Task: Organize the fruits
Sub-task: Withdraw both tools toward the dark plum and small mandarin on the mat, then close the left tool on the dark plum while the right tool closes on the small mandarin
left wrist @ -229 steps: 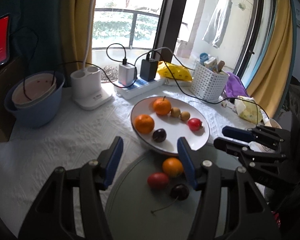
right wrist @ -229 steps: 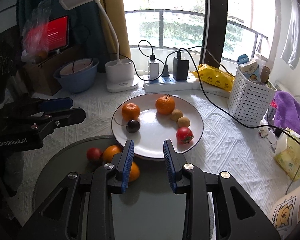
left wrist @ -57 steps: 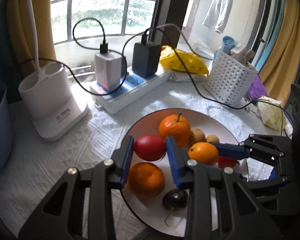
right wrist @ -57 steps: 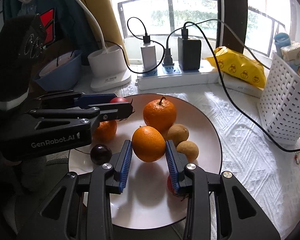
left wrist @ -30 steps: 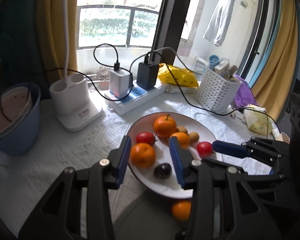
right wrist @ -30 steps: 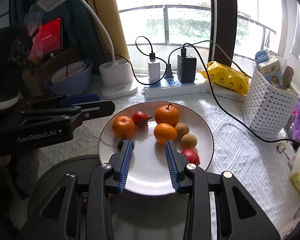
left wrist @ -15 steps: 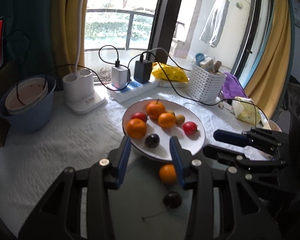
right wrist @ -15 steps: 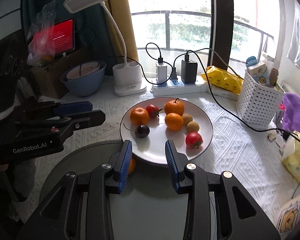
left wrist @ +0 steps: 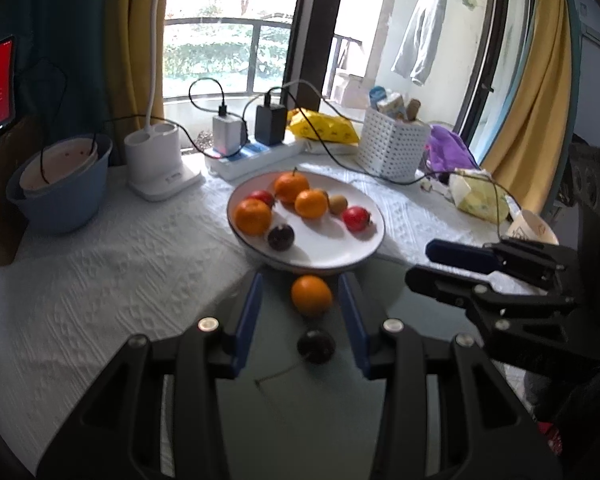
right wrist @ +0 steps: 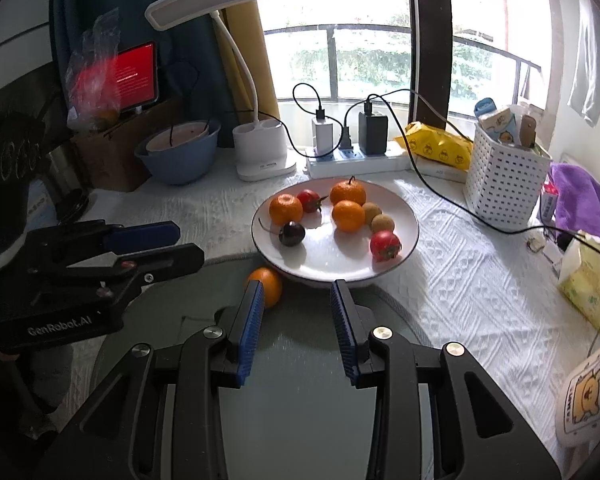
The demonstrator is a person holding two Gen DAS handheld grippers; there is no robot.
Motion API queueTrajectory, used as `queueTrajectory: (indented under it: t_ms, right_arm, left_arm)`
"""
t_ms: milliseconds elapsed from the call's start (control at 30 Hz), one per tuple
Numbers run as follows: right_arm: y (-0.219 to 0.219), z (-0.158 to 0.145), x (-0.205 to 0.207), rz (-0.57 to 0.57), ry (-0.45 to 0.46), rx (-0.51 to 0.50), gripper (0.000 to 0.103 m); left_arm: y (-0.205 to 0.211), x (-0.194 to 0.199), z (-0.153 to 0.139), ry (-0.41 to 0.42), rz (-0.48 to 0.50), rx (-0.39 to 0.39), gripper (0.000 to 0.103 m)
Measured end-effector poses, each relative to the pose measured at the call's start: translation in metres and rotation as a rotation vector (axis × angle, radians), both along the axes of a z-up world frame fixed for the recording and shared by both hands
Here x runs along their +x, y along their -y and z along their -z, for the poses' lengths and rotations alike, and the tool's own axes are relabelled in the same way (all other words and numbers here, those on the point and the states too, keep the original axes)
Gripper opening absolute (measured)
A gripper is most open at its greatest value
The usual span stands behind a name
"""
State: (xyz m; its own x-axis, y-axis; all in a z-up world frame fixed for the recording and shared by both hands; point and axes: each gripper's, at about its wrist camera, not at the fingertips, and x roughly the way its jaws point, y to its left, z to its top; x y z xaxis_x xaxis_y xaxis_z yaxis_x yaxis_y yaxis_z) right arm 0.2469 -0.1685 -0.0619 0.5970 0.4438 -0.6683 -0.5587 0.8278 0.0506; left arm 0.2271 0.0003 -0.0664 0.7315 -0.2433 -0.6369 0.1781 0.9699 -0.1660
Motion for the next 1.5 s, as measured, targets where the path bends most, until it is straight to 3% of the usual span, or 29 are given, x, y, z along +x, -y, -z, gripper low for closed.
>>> queueTrajectory:
  t_ms: [900,1067,1200,1500]
  right_arm:
    - [0.029,0.037,0.022,0.032,-0.1,0.065,0.037]
    - [0.03,0.041,0.024,0.035,-0.111,0.063,0.037]
    - [0.027,0.042,0.025,0.035,-0.113,0.055,0.037]
    - [0.012,0.043,0.025,0.017,-0.113,0.022,0.037]
  left_arm:
    - [0.031,0.025,0.054,-0.185,0.038,0.107,0.042]
    - [0.032,0.025,0.056,-0.189,0.047,0.105,0.041]
    - [0.033,0.023,0.057,-0.186,0.056,0.107,0.031]
    - [0.015,0.017,0.048,-0.163,0.038,0.07,0.03]
